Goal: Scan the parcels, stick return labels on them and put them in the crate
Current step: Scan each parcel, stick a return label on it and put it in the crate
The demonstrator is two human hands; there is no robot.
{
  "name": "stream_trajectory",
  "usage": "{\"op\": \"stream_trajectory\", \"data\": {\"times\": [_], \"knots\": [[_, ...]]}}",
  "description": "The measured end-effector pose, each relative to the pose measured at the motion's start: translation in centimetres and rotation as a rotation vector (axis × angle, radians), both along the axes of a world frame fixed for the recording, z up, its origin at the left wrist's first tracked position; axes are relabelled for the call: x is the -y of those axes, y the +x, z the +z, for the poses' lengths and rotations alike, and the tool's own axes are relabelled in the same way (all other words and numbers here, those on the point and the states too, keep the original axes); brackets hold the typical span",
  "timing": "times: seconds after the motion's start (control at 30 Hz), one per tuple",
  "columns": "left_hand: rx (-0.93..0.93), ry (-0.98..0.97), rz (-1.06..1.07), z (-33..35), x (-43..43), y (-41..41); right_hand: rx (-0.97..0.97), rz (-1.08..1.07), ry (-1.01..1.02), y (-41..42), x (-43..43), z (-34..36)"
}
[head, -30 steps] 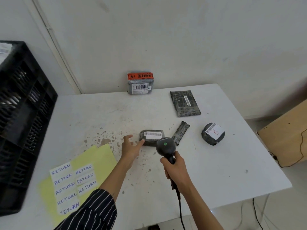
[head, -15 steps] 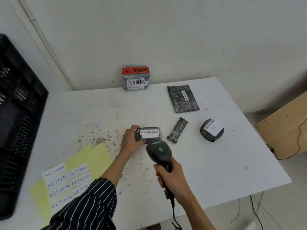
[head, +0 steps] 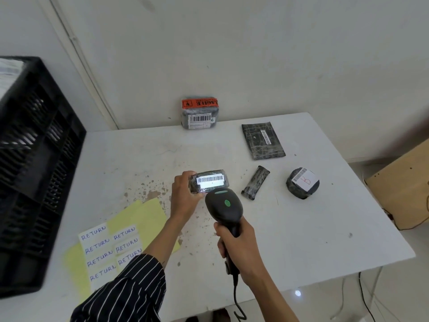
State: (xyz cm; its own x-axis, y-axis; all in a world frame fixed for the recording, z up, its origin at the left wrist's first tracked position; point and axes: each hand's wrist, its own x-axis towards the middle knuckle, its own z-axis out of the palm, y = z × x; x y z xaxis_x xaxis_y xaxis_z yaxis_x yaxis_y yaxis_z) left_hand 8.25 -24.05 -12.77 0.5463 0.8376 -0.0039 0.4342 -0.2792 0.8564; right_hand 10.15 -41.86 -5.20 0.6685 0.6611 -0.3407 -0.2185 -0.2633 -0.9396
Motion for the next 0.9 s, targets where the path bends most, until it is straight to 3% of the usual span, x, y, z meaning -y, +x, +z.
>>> {"op": "stream_trajectory", "data": {"times": [0.43,0.67,0.77,0.9], "knots": [[-0.027,0.007,0.010,0.3,-0.1,-1.2,0.049,0.004,-0.038,-0.7,0.0,-0.2],[-0.229,-0.130,-0.102,-1.6,1.0,-2.8,0.503,0.107,-0.507,3.6,1.7,-6.4],[-0.227,-0.184,-0.120,-2.4,1.6,-3.7,0.662,0.114,-0.696,4.4,2.4,-9.3],[-0.233,-0.223,-0.124,-2.2,1.8,-5.3,0.793,0.075,-0.771,4.1,3.0,-11.0]]}}
